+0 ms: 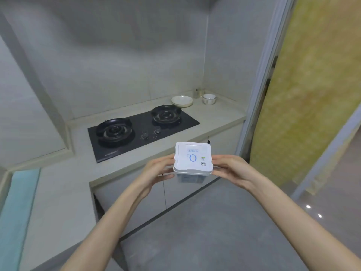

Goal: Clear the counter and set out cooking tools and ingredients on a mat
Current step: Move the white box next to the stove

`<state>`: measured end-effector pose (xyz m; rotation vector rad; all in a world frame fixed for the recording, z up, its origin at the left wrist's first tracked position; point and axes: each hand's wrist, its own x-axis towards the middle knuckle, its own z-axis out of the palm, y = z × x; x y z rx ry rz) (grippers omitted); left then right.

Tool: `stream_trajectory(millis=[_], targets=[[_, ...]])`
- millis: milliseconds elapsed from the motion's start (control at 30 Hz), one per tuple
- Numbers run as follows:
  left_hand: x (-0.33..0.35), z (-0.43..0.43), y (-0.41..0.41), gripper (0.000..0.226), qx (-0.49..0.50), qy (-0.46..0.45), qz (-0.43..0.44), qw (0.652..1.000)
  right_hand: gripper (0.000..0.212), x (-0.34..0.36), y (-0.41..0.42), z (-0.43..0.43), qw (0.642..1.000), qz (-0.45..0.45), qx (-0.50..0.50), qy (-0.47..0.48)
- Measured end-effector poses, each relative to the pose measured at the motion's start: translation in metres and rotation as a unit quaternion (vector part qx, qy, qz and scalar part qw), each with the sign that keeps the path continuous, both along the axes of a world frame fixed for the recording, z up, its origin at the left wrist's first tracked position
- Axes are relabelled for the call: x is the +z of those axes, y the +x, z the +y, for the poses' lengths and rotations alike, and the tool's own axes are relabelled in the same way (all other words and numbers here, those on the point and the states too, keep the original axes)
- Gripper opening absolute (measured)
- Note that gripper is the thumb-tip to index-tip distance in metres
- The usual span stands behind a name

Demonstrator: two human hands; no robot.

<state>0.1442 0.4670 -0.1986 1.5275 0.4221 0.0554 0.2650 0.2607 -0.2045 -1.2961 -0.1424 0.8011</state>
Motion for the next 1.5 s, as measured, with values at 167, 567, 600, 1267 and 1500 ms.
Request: stream_trajectory(millis=[167, 567, 600, 1267, 1500], targets=[[-0.009, -0.001, 0.105, 0.025, -0.025, 0.002, 0.000, 1.000, 0.029, -0.012, 0.097, -0.005, 1.000, 0.003, -0.016, 0.006], [-0.015, -0.001, 0.337, 0.029, -0.009, -0.012, 0.011, 1.000, 0.031, -0.009, 0.339, 0.000, 1.000, 0.018, -0.003, -0.012], [-0.016, 0.001, 0.355, 0.030, -0.009, -0.015, 0.014, 1.000, 0.031, -0.008, 0.357, 0.003, 1.000, 0.018, 0.002, -0.013], [-0.083, 0.125, 0.628, 0.028, 0.006, -0.061, 0.083, 0.995, 0.026, -0.071, 0.657, 0.144, 0.989, 0.017, 0.050, -0.136], [-0.115, 0.172, 0.691, 0.044, 0.062, -0.109, 0.123, 0.984, 0.021, -0.096, 0.733, 0.210, 0.981, 0.045, 0.089, -0.164]])
